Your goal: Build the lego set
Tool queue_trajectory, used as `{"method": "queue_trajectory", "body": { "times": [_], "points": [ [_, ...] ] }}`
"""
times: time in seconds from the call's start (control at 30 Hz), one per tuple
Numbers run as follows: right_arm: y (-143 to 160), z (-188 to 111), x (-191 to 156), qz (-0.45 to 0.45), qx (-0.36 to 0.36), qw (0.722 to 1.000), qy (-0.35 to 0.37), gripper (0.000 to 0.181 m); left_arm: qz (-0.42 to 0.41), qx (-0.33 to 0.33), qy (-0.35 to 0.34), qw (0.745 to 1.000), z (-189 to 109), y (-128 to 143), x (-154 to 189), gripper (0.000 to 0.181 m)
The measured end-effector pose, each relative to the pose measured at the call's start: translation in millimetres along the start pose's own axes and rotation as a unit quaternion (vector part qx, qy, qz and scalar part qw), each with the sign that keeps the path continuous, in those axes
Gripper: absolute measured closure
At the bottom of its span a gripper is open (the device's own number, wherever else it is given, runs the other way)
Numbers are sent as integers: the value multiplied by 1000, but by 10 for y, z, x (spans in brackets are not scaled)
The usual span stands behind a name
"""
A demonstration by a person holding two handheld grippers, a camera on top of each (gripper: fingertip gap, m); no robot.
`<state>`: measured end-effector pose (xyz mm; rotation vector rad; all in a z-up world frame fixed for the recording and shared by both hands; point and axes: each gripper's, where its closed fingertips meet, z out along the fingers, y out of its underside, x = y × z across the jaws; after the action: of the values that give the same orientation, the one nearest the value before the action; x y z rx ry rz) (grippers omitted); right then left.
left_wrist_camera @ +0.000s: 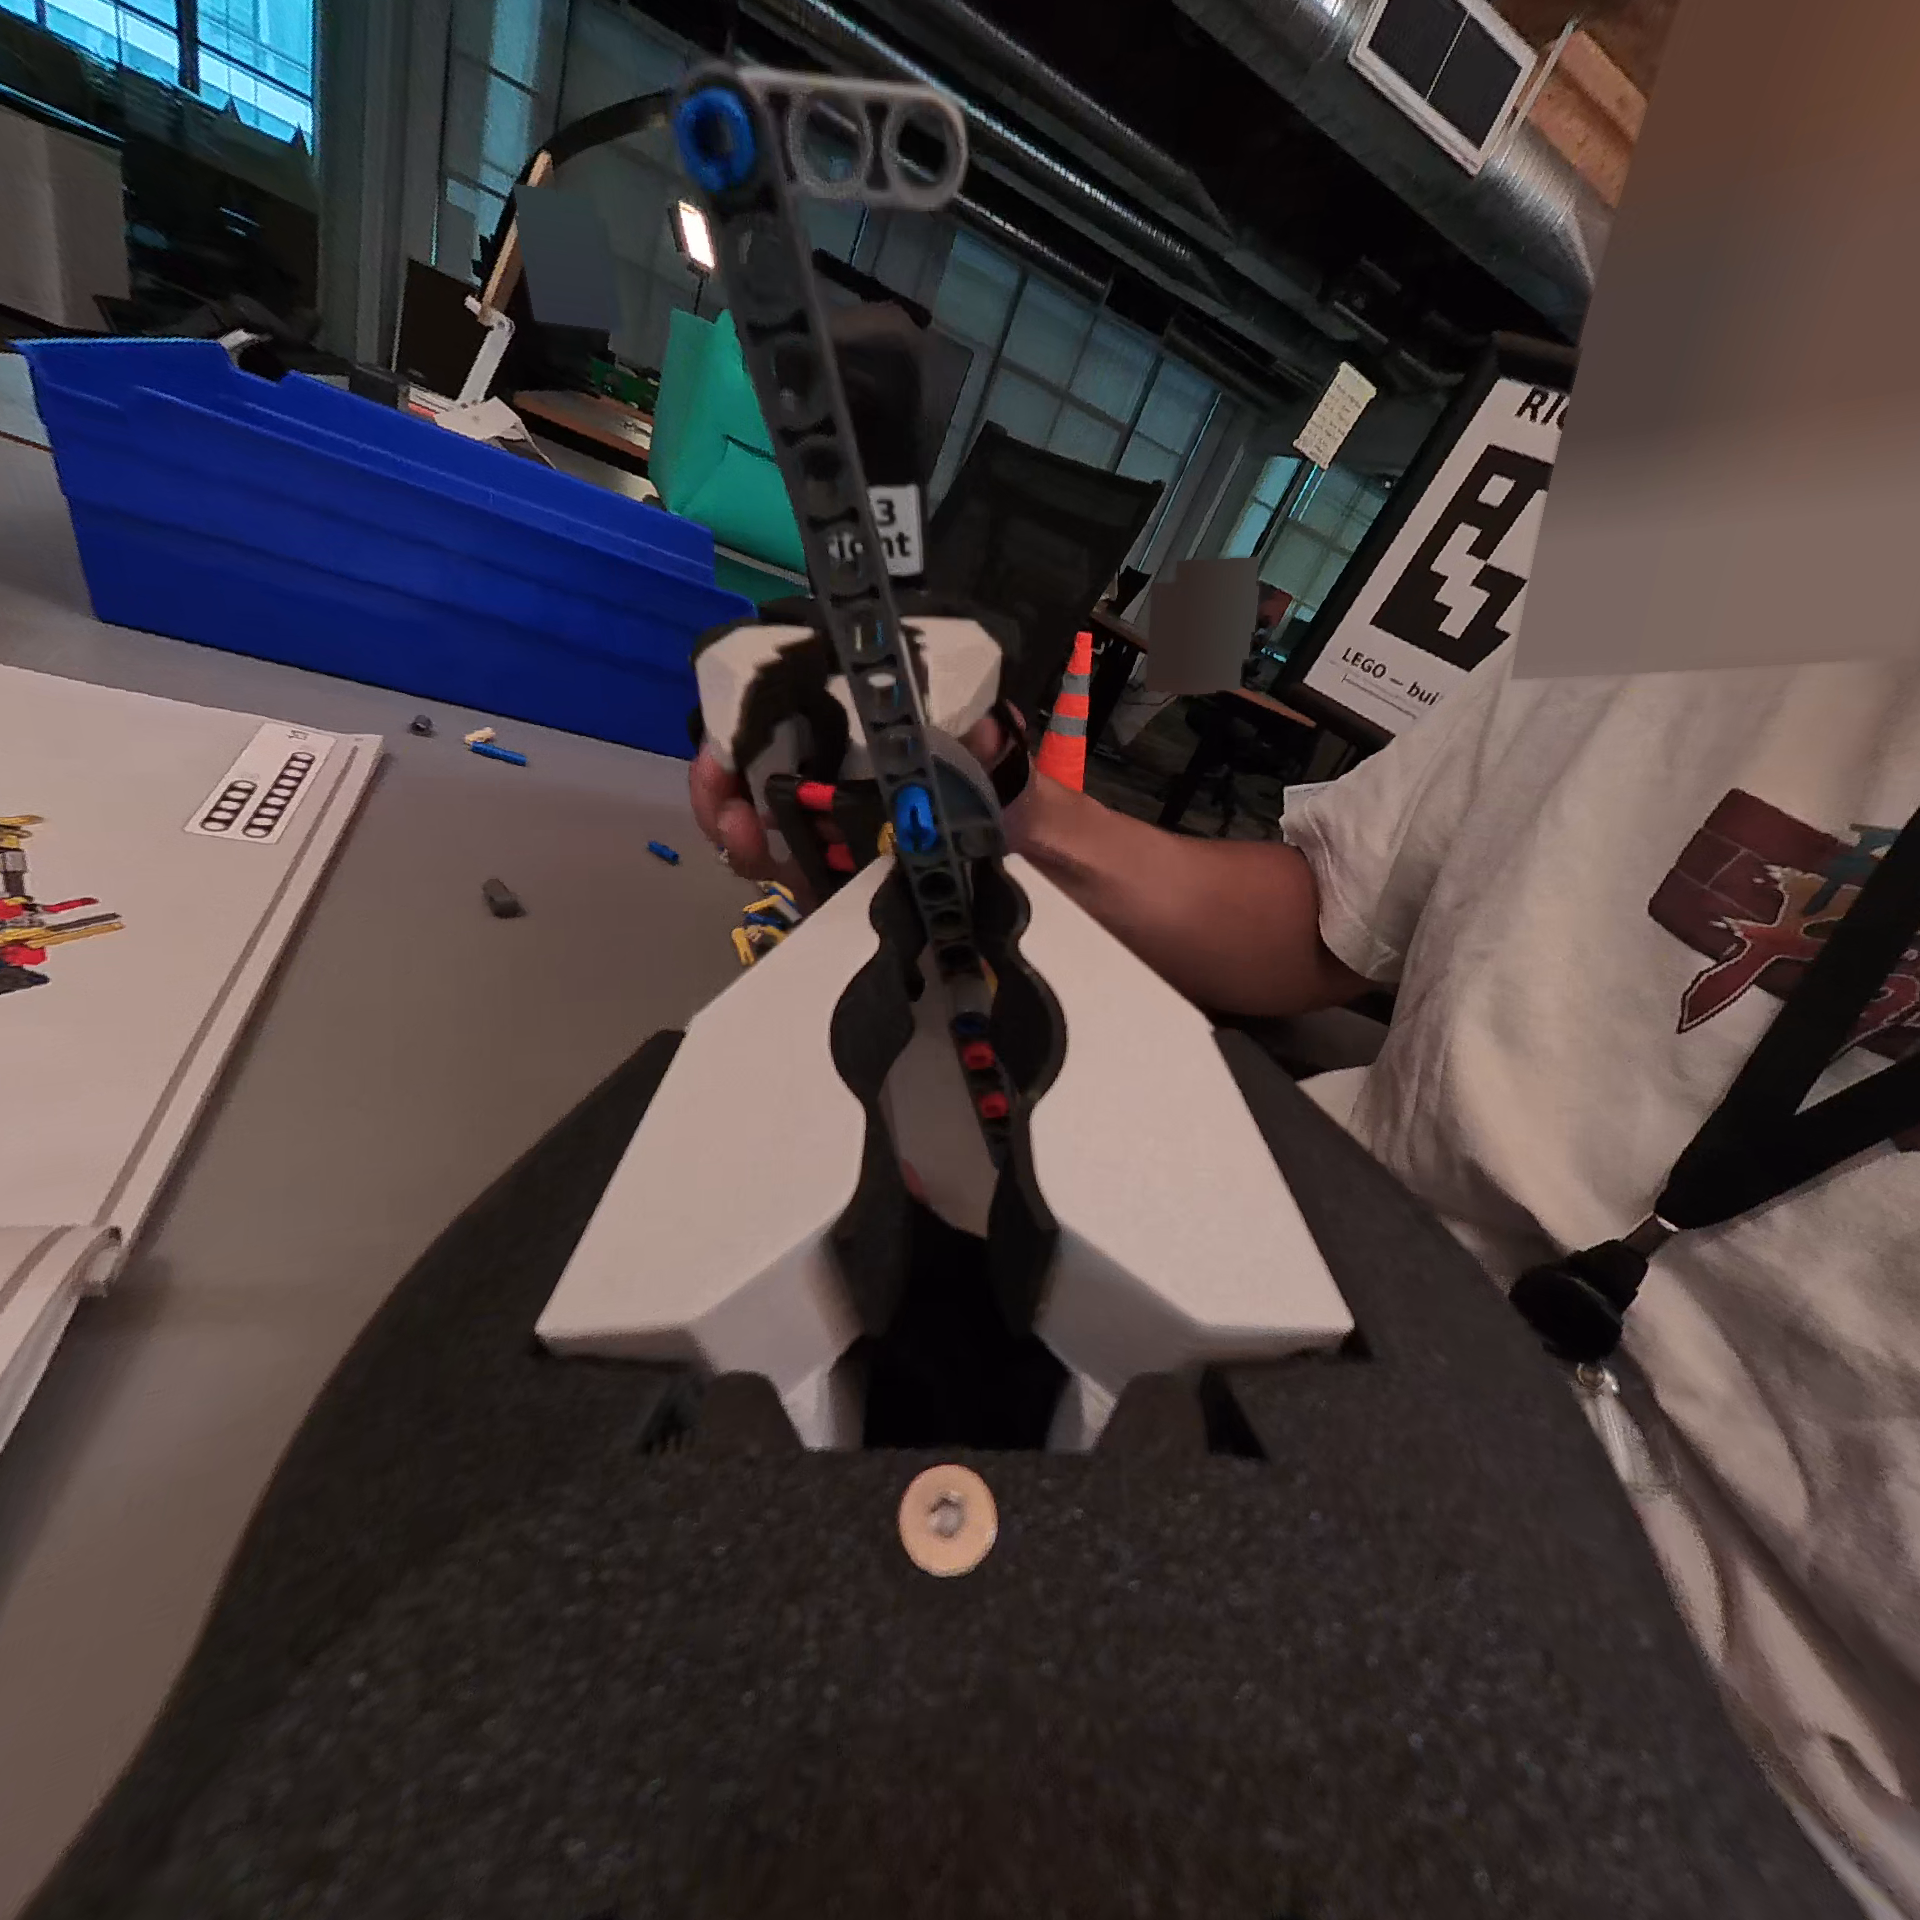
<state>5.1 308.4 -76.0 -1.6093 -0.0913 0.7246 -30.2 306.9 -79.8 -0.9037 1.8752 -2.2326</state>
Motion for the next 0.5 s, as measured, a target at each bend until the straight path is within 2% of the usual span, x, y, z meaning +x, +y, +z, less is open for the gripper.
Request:
{"method": "queue_trajectory", "body": {
  "times": [0.03, 0.13, 0.27, 0.5],
  "points": [
    [-23, 17, 0, 6, 7, 1000, -2, 146, 4, -9, 0, 1000, 21, 34, 6, 174],
    [136, 102, 14, -14, -40, 999, 14, 150, 11, -24, -6, 1000, 77, 98, 1, 174],
    [156, 61, 102, -16, -49, 998, 43, 151, 18, -13, -22, 1000, 36, 42, -40, 174],
    [136, 108, 82, 5, -35, 999, 36, 151, 40, -27, -38, 998, 43, 77, -66, 173]
  ]
}}
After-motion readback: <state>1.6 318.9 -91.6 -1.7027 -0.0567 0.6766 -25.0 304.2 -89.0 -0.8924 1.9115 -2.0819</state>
